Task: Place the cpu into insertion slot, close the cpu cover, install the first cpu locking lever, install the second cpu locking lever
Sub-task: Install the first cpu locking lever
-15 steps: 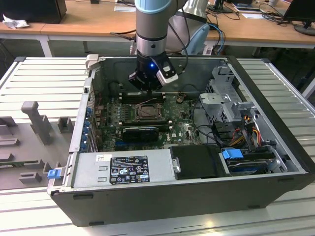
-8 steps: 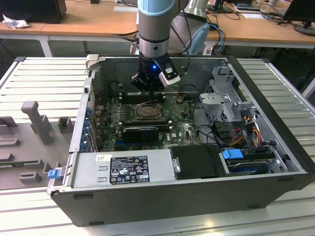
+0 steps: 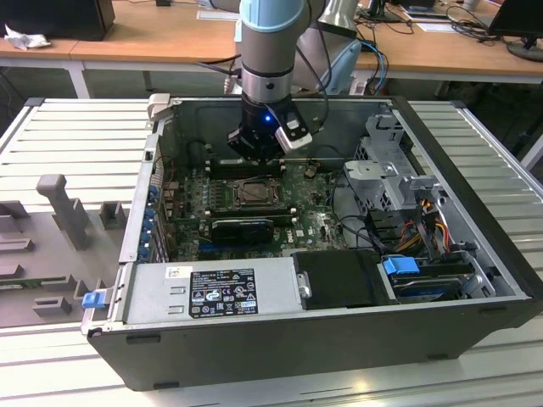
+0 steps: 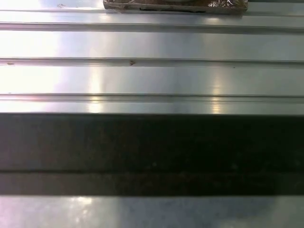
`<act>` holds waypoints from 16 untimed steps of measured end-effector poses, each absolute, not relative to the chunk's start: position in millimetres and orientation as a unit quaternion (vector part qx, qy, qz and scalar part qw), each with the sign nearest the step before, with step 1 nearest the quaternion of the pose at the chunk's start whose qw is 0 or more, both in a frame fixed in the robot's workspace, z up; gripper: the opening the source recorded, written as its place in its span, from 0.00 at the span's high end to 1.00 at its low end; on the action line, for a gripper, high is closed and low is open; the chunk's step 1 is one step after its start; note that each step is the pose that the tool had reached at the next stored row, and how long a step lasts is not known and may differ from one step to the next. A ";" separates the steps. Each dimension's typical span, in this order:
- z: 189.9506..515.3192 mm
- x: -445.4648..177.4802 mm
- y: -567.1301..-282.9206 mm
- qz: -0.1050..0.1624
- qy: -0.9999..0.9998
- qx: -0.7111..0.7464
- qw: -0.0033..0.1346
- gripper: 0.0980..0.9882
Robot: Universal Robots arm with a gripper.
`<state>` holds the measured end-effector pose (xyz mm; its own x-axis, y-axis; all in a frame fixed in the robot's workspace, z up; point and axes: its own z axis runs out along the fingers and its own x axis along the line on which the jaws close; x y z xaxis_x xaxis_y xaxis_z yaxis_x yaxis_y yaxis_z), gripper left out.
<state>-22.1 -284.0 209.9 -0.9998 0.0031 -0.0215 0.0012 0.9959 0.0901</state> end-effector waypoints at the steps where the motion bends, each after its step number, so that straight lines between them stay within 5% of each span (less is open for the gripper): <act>1: 209.6 -22.1 -284.4 0.045 0.999 0.002 0.011 0.99; 16: 201.1 -21.3 -284.3 0.034 0.999 0.001 0.011 0.99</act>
<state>-21.3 -284.3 201.1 -0.9998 0.0036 -0.0214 0.0022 0.9977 0.0684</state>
